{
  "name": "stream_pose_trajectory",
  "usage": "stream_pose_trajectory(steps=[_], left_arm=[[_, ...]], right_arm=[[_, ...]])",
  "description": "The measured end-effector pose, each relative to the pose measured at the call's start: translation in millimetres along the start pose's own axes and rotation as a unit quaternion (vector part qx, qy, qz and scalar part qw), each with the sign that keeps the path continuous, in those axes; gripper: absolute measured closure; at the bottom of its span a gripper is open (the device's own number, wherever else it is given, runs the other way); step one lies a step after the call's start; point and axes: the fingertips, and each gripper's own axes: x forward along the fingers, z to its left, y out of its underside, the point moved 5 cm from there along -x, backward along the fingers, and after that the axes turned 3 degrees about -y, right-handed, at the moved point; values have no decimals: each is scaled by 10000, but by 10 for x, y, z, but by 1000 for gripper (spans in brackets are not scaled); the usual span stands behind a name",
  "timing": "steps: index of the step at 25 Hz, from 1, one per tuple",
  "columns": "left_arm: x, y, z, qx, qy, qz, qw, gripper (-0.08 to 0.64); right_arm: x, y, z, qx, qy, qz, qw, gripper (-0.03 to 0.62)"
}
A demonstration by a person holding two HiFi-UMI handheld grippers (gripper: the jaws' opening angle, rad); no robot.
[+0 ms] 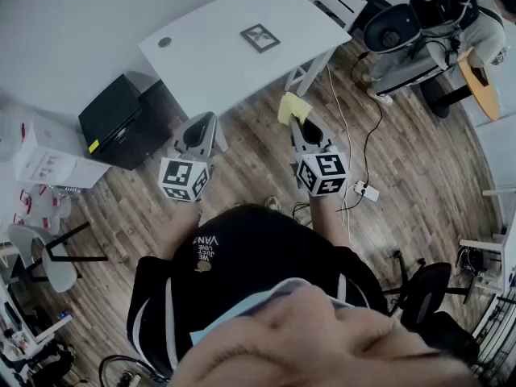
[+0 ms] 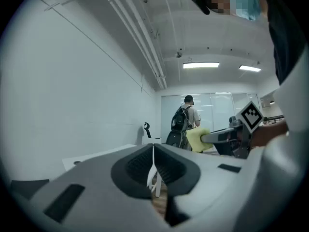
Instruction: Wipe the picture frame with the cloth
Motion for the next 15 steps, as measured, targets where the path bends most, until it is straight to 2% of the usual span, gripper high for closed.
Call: stream_pose_trajectory(steps=[10, 15], left_arm=[[-138, 41, 153, -23, 179, 5, 9998, 540], [-50, 61, 144, -57, 267, 30, 9996, 540]], right_arm=[[11, -6, 237, 106, 122, -120, 9998, 554], [48, -29, 201, 132, 135, -141, 9997, 554]])
